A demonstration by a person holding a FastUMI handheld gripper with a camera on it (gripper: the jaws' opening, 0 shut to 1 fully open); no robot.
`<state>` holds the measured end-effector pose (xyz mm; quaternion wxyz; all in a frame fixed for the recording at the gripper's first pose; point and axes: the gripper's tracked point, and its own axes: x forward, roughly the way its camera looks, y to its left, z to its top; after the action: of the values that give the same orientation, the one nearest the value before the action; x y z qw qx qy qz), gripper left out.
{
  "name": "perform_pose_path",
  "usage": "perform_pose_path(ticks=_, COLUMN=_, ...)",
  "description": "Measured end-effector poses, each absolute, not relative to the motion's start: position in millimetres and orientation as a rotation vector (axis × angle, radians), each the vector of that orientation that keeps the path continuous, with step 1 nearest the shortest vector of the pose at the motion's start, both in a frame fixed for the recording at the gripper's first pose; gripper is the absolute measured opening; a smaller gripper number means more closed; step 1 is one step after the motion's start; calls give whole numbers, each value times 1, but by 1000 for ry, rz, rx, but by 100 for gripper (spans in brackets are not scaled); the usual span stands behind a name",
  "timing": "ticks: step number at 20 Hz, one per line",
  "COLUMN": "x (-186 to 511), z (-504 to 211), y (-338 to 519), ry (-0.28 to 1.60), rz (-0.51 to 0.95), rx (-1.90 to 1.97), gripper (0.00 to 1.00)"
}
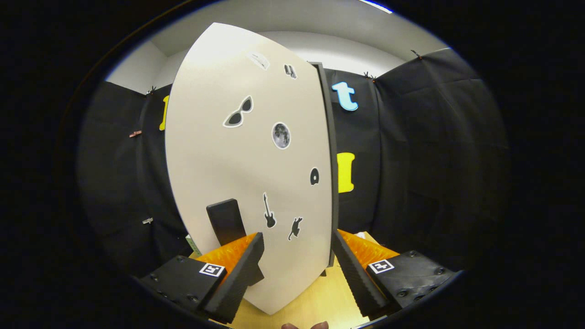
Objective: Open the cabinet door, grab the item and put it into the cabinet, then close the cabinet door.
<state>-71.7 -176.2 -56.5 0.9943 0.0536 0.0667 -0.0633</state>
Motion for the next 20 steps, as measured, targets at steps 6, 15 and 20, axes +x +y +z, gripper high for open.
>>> perform_pose_path(ticks=6, x=-50, z=-55, y=-130, ry=134, rz=-42, rx=78, gripper=98)
perform_pose_path(ticks=15, x=-29, z=-38, y=-119, ry=70, rz=-65, rx=22, gripper=98)
perform_pose_path(ticks=20, x=-30, z=-35, y=-119, ry=61, rz=-60, rx=18, gripper=98)
